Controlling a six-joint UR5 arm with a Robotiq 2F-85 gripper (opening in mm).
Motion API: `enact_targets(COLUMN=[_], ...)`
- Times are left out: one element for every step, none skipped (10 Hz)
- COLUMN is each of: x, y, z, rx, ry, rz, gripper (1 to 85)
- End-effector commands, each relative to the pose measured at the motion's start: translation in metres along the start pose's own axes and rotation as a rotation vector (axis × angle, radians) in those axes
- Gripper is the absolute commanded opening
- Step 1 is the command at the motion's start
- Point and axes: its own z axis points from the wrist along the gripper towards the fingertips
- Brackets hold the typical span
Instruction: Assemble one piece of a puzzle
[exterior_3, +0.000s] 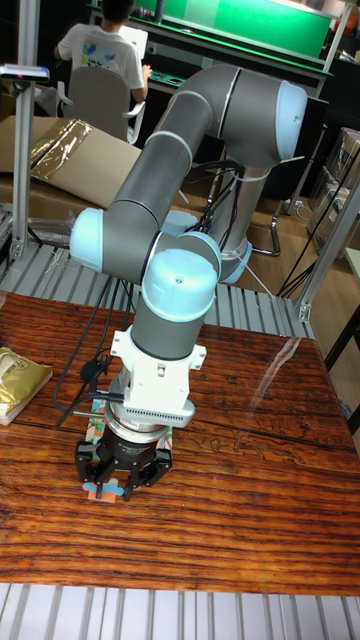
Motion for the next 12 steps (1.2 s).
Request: enact_targets(x=[-0.001,-0.002,-0.001,-0.001,0.001,0.002,0.003,0.003,0.006,0.006,0.004,0.002], y=[0.003,0.003,0.006,0.010,0.013,0.013,0.012,0.013,0.011,0.006,0.005,0.005], z=[-0.003,-0.003,-0.003,-0.004,-0.005,-0.005,-0.006,-0.006,-0.007,-0.008,-0.010,-0.011], rx=[-0.012,-0.015,-0.026,-0.038,-0.048,-0.048,-0.045,-0.045,-0.035,-0.012,-0.006,-0.002], ry=[0.000,-0.002,0.001,0.000,-0.001,0.004,0.006,0.006,0.015,0.019,0.017,0.012], rz=[0.018,0.021,0.026,0.024,0.036,0.038,0.038,0.038,0.026,0.015,0.010,0.016], gripper=[40.0,40.3,40.7,45.7,46.3,46.0,45.7,45.3,44.7,43.7,43.3,43.3])
